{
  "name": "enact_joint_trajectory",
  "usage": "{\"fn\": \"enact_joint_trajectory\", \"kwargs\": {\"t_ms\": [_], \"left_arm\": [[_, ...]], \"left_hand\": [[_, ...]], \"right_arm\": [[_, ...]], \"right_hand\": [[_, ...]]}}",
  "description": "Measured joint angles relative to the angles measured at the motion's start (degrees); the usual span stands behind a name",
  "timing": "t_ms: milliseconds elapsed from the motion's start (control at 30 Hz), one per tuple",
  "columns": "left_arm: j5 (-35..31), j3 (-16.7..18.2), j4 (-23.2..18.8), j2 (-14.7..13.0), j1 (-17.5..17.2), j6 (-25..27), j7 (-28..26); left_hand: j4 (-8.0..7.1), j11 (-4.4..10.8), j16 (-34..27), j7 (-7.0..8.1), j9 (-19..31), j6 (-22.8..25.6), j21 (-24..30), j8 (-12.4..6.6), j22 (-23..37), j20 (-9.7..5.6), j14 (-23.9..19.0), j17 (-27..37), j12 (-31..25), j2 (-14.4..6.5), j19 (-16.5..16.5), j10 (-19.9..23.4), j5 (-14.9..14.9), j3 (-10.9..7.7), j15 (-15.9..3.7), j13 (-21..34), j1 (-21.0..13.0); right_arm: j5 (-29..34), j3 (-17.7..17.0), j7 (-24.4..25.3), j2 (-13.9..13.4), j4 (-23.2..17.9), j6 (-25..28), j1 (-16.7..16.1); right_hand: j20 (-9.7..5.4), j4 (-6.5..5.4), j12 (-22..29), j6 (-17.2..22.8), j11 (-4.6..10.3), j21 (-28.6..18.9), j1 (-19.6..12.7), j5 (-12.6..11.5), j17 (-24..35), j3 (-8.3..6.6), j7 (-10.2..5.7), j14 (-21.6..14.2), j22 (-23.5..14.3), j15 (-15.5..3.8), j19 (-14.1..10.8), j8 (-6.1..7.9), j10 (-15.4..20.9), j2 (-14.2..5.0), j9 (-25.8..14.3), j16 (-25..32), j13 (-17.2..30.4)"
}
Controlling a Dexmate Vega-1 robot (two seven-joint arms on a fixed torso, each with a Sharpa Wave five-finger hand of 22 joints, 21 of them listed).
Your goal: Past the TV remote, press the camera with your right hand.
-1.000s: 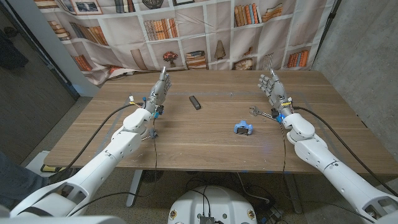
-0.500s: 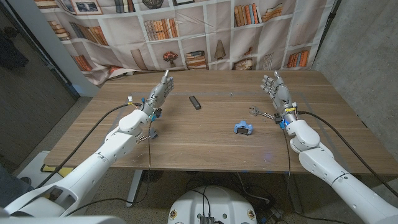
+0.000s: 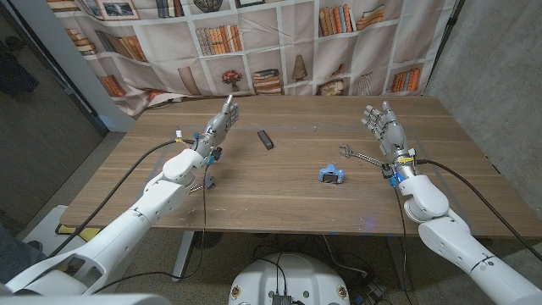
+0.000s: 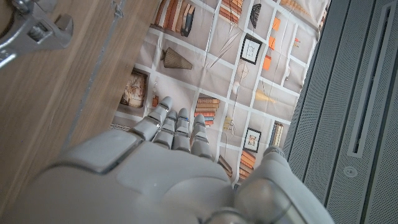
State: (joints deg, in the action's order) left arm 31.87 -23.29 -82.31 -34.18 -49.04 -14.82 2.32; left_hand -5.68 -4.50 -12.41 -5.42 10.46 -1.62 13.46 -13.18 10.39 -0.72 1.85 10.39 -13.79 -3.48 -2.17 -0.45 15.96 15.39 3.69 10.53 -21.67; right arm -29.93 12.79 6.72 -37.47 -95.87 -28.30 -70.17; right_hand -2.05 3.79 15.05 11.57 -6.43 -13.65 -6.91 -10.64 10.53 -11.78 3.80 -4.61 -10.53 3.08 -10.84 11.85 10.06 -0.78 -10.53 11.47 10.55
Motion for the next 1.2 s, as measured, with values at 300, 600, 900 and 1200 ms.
{"fn": "enact_joint_trajectory", "kwargs": {"t_ms": [300,600,900,1200], "left_arm": [[-0.3,-0.1,-2.5,-0.4,-0.6,1.8,-1.8],[-0.6,0.1,-4.1,-0.6,-1.5,2.9,-3.3],[-0.9,-0.1,-5.6,-0.8,-2.3,3.8,-4.1],[-1.9,-0.1,-8.6,-1.7,-3.5,5.2,-6.0]], "left_hand": [[0.00,0.00,0.4,0.20,0.1,0.2,-0.4,0.00,0.0,-0.31,0.0,0.1,0.3,-0.6,-1.1,0.0,0.0,0.00,0.00,0.0,0.4],[0.00,0.20,0.3,0.00,0.1,0.4,-0.4,0.32,0.0,-0.62,-0.6,0.2,0.3,-0.6,-0.8,0.4,0.0,-0.01,0.00,0.0,0.4],[-0.01,0.11,0.3,0.31,0.1,0.7,-0.4,0.32,0.0,-0.29,-0.6,0.2,0.3,-0.2,-0.5,0.5,0.0,-0.01,-0.01,0.0,-0.3],[-0.01,0.55,0.6,0.52,0.1,0.9,-0.4,0.32,0.0,-0.29,-1.2,0.2,0.3,-0.7,-0.5,1.0,0.0,-0.01,-0.63,0.0,0.2]], "right_arm": [[0.8,-2.3,-0.1,-2.2,-3.2,-0.2,-4.2],[1.2,-4.2,-0.2,-3.4,-5.2,-0.3,-7.6],[1.7,-6.9,0.0,-4.3,-7.4,-0.3,-11.2],[4.5,-9.9,2.4,-3.8,-9.6,-0.1,-14.7]], "right_hand": [[-0.19,-0.08,0.0,0.7,-0.06,0.0,0.3,0.0,0.0,0.40,-0.11,-0.5,0.0,0.15,-0.2,0.02,0.6,0.32,0.0,0.0,0.0],[-0.21,-0.08,0.2,1.7,0.08,-0.3,0.3,0.0,0.0,0.40,-0.23,-2.0,0.0,0.00,-1.4,0.25,2.0,0.30,0.0,0.0,0.0],[0.01,-0.08,0.4,1.8,0.54,-0.7,0.3,0.0,0.0,0.40,-0.42,-3.5,0.0,-0.20,-2.7,0.25,3.2,0.30,0.0,0.4,0.0],[-0.79,0.72,1.5,8.6,4.93,-6.4,0.3,0.0,0.0,1.19,-2.70,-18.6,-0.3,-4.31,-20.8,0.87,13.0,0.30,0.0,2.0,-0.2]]}}
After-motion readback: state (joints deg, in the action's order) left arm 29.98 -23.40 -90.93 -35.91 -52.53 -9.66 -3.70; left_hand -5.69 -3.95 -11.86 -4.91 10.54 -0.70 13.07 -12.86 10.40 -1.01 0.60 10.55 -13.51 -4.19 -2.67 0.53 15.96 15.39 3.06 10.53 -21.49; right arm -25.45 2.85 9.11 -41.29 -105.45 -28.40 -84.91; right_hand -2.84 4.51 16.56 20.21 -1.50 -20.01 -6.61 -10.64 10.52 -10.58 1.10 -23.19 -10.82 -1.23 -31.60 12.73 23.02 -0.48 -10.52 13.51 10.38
